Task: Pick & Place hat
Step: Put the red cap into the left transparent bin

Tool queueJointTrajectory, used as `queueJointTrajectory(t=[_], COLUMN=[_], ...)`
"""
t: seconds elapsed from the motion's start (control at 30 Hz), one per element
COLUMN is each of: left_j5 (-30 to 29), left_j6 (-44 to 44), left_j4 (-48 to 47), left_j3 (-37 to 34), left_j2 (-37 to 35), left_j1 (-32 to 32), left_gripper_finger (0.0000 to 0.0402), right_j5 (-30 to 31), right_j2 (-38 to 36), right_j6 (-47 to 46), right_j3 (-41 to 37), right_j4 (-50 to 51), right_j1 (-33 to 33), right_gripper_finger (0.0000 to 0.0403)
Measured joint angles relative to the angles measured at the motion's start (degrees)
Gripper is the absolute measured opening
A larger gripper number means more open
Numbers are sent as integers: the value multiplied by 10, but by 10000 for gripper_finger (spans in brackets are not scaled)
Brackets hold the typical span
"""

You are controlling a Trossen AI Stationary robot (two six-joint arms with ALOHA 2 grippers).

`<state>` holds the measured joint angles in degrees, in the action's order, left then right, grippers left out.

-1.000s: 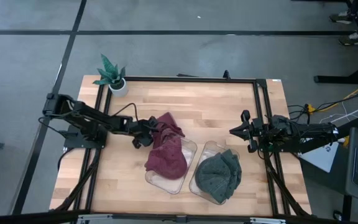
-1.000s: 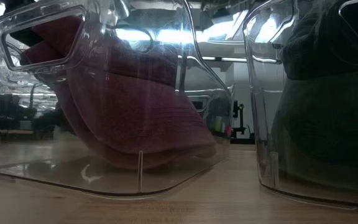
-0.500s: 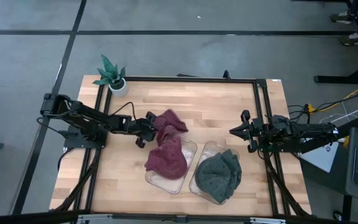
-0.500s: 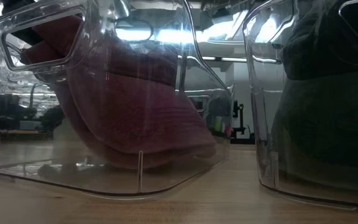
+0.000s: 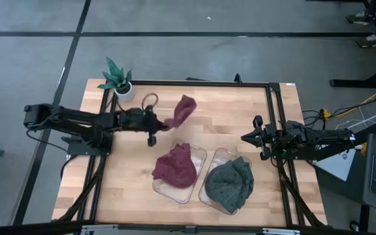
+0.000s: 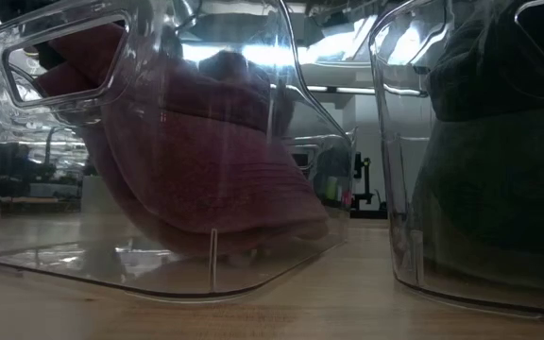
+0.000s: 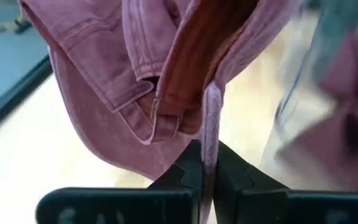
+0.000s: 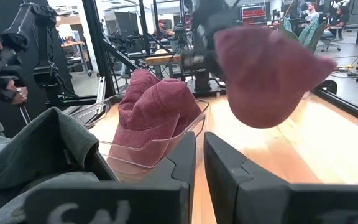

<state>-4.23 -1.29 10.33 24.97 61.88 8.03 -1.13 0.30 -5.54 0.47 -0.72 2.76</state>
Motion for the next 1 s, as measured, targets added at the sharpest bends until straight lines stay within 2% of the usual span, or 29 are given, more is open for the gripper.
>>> queueJointTrajectory(t=[0.17, 0.4, 0.6, 0.7, 0.83, 1.0], left_j5=[44, 67, 89, 89, 100, 85], left_j6=[-160, -450, -625, -681, -700, -724], left_j4=[22, 24, 40, 46, 46, 39], left_j3=[0, 0, -16, -37, -51, -65], left_j2=[-11, 13, 18, 13, 12, -14], left_j1=[42, 85, 100, 100, 99, 101], left_gripper_finger=[7, 7, 13, 20, 27, 27], right_j5=[0, 0, 0, 0, 0, 0], right_j2=[0, 0, 0, 0, 0, 0], right_j6=[0, 0, 0, 0, 0, 0], right_j3=[0, 0, 0, 0, 0, 0], right_j4=[0, 0, 0, 0, 0, 0], right_j1=[0, 0, 0, 0, 0, 0], right_gripper_finger=[34, 34, 34, 34, 34, 34])
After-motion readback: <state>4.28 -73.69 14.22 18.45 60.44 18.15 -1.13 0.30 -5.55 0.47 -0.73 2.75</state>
